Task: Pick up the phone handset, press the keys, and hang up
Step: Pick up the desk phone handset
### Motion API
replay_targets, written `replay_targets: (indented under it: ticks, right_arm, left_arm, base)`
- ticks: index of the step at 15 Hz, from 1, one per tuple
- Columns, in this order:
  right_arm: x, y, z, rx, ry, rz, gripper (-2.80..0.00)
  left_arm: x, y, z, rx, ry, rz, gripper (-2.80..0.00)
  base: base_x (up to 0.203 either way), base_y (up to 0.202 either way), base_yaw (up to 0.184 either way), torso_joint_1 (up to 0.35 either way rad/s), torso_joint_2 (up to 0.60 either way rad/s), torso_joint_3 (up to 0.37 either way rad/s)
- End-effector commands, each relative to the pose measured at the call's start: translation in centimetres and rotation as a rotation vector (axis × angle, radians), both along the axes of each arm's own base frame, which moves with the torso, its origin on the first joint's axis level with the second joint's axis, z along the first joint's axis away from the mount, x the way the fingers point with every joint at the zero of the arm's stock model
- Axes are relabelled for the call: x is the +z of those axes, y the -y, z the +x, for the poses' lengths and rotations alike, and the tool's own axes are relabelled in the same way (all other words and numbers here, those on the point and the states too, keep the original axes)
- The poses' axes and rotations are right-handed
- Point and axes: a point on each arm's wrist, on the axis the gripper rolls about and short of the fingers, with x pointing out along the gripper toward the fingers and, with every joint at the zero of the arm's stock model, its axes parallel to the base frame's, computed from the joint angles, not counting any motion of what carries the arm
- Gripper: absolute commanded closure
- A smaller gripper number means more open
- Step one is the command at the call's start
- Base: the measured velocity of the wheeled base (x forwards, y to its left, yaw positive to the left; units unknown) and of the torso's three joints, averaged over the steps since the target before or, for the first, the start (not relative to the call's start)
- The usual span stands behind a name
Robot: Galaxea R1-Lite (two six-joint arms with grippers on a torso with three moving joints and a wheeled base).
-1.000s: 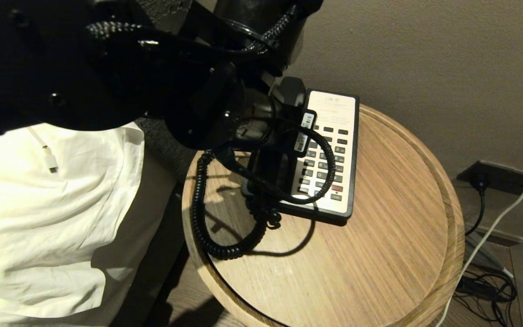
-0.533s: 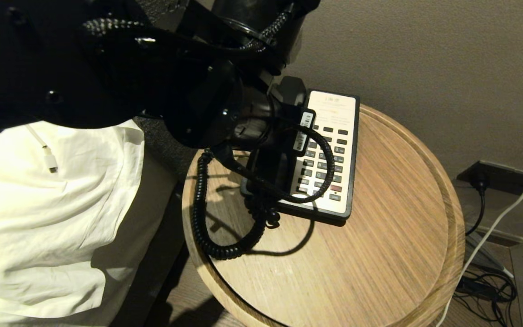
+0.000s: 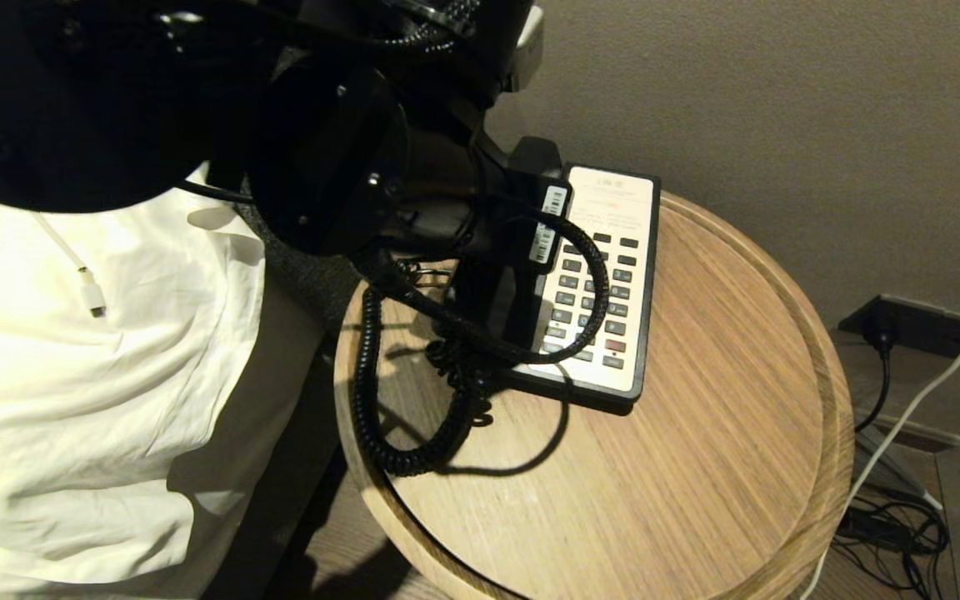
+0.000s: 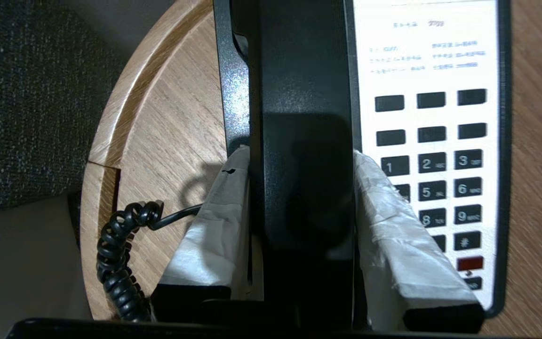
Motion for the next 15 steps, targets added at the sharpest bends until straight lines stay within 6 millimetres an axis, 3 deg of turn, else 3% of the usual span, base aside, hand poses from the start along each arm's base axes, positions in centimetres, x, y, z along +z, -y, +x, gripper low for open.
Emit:
replay_targets:
  ticks: [1, 10, 15]
  right_arm:
    - [0.0, 0.0, 0.0, 0.0, 0.001, -0.001, 0.0]
    - [0.0, 0.0, 0.0, 0.0, 0.001, -0.001, 0.0]
    - [0.0, 0.0, 0.0, 0.001, 0.001, -0.001, 0.0]
  left_arm:
    - [0.7, -0.6, -0.5, 0.002, 0.012, -0.016, 0.0]
    - [2.2, -1.7, -1.9, -0.013, 0.038, -0.056, 0.0]
    - [4.1, -3.9, -3.4, -0.013, 0.067, -0.113, 0.0]
  base:
    - [0.0, 0.0, 0.0, 0.0, 0.0, 0.0]
    - [0.0, 0.0, 0.0, 0.0, 0.0, 0.0]
    - [0.0, 0.0, 0.0, 0.0, 0.0, 0.0]
